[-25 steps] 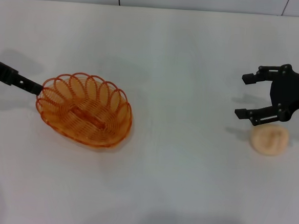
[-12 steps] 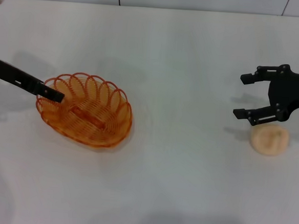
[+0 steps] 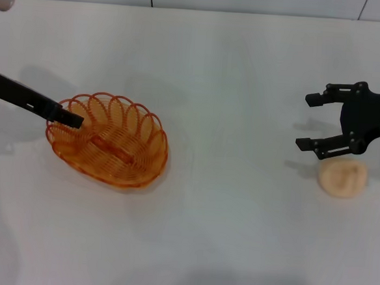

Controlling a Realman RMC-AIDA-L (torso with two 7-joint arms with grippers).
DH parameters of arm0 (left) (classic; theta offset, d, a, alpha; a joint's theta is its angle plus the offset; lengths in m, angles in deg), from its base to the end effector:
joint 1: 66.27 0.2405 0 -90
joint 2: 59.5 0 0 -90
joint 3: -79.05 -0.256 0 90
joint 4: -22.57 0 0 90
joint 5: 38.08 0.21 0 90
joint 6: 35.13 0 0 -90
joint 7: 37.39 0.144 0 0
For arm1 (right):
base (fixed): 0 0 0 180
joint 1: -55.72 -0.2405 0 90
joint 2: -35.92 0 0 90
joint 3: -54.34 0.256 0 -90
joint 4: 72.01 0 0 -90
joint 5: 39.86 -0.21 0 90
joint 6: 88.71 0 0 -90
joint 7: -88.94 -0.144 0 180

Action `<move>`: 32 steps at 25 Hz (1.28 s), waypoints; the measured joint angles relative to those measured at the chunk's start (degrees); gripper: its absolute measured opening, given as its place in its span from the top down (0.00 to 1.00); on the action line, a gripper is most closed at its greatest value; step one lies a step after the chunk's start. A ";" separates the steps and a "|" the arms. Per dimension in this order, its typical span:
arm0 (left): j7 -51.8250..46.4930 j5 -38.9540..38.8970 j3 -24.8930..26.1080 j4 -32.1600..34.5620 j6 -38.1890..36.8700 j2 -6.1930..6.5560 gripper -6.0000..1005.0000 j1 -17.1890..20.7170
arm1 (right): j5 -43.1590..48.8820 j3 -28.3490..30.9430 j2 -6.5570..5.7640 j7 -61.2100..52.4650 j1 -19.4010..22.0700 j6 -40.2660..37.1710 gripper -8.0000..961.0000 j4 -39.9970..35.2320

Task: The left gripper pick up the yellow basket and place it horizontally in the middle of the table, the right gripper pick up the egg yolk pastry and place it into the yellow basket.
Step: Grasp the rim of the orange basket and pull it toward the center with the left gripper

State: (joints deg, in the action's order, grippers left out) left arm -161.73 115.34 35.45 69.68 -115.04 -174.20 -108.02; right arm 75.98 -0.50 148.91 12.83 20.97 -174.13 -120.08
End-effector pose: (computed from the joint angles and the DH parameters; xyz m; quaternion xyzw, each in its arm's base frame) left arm -0.2807 0.3916 0.0447 -0.8783 -0.4257 0.0856 0.2002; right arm 0.2299 0.3724 0.0325 -0.9857 0.0267 0.0950 0.1365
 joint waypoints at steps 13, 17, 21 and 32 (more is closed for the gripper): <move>0.06 -0.50 0.07 0.00 0.46 -0.53 0.72 0.60 | -0.05 0.16 0.13 0.09 0.30 0.12 0.11 -0.08; 0.04 -4.26 0.17 0.70 -2.69 -0.39 0.86 0.99 | -0.06 0.14 0.12 0.09 0.37 0.11 0.11 -0.13; -1.09 -7.28 0.10 2.66 -7.00 -0.57 0.91 0.98 | -0.26 0.38 0.12 0.36 0.39 0.11 0.11 -0.25; -21.14 -7.78 -4.90 5.09 -10.88 -1.83 0.92 -1.22 | -0.61 0.53 0.17 0.48 1.13 0.10 0.11 -3.96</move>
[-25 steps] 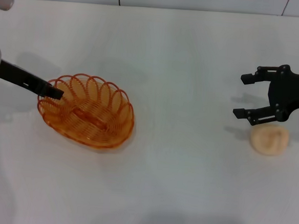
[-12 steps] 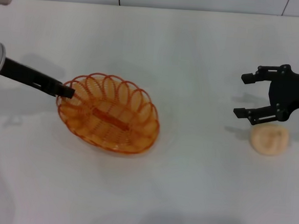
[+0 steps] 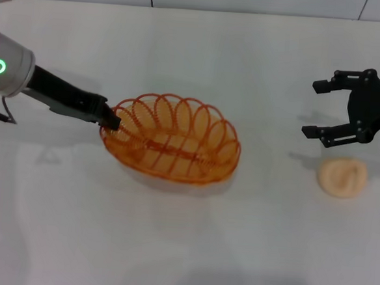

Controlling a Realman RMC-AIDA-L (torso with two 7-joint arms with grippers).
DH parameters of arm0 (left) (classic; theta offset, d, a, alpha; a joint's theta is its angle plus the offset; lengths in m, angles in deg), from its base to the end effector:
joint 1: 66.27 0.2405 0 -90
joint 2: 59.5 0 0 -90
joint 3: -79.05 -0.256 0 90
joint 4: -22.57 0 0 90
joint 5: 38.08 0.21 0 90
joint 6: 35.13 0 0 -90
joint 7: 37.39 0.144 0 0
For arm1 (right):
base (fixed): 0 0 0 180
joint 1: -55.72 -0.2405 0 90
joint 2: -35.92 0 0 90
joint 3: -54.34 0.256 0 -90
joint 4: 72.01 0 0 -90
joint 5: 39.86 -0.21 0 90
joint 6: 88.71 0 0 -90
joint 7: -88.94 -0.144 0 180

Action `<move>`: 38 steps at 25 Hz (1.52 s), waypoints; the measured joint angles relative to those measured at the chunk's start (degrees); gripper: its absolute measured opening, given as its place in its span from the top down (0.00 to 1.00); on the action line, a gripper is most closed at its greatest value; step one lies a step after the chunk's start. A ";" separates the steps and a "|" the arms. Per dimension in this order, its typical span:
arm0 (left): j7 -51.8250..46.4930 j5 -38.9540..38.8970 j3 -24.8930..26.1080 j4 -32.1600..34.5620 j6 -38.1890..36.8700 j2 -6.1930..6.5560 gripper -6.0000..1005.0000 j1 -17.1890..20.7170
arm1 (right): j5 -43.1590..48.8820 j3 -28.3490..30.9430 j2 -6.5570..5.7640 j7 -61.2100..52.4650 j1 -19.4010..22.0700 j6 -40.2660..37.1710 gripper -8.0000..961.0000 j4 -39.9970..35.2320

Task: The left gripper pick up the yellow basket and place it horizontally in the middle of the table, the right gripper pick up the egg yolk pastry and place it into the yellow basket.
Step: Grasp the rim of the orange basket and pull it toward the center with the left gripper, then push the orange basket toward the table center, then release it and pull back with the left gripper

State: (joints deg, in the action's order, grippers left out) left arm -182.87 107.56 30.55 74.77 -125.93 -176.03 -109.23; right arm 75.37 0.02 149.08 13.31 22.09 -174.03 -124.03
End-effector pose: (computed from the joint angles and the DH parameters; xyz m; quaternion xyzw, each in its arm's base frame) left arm -0.2291 0.3806 0.0270 -0.8312 -0.5432 0.0347 0.1128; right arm 0.2254 0.3746 0.0438 -0.9825 0.0052 0.0951 0.1603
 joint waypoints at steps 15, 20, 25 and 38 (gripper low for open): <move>-17.37 -1.67 -3.37 -6.96 7.53 -2.12 0.92 -7.05 | 0.24 0.00 0.04 2.58 0.37 0.61 0.11 -2.04; -19.67 -1.51 -8.13 -11.62 8.83 -2.55 0.90 -10.40 | 0.42 -0.02 0.04 2.74 0.21 1.20 0.11 -2.17; -21.80 -2.48 -11.58 -12.04 10.13 -2.77 0.89 -10.95 | 0.43 0.00 0.05 3.35 0.63 1.95 0.11 -2.21; -23.38 -5.00 -12.93 -12.39 12.42 -2.70 0.85 -8.46 | 0.59 0.00 -0.10 3.48 1.38 2.19 0.13 -2.96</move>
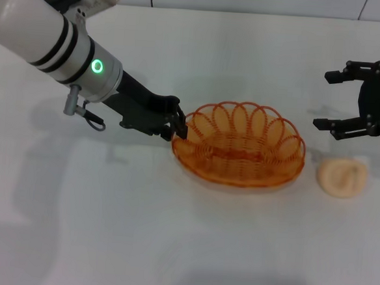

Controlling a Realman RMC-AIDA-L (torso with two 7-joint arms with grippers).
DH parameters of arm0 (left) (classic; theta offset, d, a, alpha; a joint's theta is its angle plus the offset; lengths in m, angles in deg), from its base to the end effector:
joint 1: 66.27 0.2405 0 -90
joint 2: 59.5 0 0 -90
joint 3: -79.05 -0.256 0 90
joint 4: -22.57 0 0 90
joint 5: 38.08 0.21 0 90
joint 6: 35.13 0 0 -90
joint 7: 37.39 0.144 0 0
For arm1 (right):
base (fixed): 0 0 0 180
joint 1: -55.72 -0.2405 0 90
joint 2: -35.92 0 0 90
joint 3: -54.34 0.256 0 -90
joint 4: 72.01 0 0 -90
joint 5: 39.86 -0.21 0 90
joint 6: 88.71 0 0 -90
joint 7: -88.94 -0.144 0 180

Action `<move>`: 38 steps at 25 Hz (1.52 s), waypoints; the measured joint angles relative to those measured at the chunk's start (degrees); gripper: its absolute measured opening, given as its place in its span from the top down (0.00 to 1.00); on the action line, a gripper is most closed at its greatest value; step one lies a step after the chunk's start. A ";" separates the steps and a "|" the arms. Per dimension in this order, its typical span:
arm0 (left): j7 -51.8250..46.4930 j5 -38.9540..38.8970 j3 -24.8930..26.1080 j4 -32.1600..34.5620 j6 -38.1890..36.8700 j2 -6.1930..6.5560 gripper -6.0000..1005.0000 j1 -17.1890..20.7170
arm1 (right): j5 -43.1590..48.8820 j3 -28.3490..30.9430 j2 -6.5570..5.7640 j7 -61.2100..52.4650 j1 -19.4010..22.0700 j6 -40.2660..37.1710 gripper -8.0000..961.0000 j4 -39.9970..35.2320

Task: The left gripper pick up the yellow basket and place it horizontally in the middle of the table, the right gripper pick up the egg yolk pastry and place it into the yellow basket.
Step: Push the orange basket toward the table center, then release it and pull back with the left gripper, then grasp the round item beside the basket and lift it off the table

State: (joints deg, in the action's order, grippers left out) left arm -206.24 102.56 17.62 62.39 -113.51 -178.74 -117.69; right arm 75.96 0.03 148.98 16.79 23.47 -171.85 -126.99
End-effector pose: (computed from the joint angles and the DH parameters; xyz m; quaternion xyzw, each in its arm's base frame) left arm -0.1823 0.3948 -0.0480 -0.7546 -0.6475 0.0472 0.0952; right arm 0.2296 0.3780 0.0537 -0.9778 -0.0318 0.0723 0.1942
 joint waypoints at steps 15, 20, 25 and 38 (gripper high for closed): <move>20.39 -15.67 2.86 19.25 -1.96 0.76 0.37 14.51 | 0.02 0.13 -0.64 -5.18 1.80 -1.48 0.14 -1.01; 46.42 -28.24 8.32 17.28 -3.00 0.70 0.25 21.38 | 0.03 0.73 -1.05 -7.77 2.31 -3.18 0.15 -1.21; 74.34 -37.51 11.50 14.04 -4.65 0.96 0.22 29.60 | 0.38 0.98 -1.57 -9.72 2.78 -5.62 0.15 -1.19; 106.59 -36.20 11.76 11.88 -18.59 0.99 0.22 39.87 | 11.15 1.68 -3.16 -16.83 1.02 -10.49 0.17 -2.13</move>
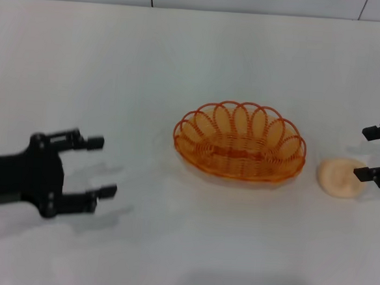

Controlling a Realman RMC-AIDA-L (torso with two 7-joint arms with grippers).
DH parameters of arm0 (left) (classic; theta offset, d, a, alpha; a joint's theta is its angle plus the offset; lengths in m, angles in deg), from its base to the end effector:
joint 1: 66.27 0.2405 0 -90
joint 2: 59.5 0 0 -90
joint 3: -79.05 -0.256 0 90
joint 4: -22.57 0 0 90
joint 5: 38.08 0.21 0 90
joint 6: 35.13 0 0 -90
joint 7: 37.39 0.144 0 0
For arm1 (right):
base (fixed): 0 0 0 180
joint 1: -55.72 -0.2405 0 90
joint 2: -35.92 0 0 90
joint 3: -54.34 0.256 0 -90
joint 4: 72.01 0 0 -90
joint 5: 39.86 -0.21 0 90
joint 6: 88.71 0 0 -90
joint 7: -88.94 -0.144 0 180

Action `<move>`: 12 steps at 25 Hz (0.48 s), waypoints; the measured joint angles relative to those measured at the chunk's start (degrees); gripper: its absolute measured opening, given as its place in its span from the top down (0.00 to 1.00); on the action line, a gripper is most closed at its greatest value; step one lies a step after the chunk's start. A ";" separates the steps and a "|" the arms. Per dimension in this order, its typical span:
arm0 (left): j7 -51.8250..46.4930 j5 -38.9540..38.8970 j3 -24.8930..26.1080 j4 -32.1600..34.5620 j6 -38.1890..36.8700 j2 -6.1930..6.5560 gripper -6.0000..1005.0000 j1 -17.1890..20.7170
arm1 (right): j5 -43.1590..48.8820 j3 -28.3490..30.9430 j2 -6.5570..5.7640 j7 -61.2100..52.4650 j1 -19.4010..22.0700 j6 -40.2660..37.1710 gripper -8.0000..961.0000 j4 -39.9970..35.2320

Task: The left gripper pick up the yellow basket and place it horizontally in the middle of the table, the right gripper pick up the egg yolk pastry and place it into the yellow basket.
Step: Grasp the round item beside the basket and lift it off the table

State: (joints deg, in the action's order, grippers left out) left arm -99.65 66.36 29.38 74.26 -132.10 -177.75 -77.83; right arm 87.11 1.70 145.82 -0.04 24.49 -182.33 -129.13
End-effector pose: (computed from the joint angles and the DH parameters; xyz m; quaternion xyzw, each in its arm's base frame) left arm -0.3002 0.2532 0.0302 -0.9573 -0.0737 -0.2213 0.1710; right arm 0.2605 0.3527 0.0752 -0.9864 0.1138 -0.0024 0.1183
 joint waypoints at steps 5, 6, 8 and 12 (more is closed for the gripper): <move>3.93 1.74 0.01 0.17 -3.13 -0.58 0.22 2.73 | 2.59 -0.47 1.07 -0.42 -0.79 2.21 0.17 0.45; 4.60 1.74 -0.01 0.12 -3.40 -0.64 0.22 3.21 | 3.19 -0.63 1.36 -0.62 -1.09 2.71 0.17 0.56; 5.21 1.74 -0.02 0.01 -3.71 -0.73 0.22 3.79 | 4.72 -0.88 2.00 -0.91 -1.36 3.88 0.18 0.62; 5.28 1.73 0.43 -0.11 -3.65 -0.81 0.22 3.97 | 8.31 -1.15 3.78 -1.04 -1.63 6.10 0.18 0.68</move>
State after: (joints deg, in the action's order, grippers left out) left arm -94.38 68.09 29.82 74.16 -135.75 -178.56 -73.85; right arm 95.42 0.55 149.60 -1.08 22.86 -176.23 -128.44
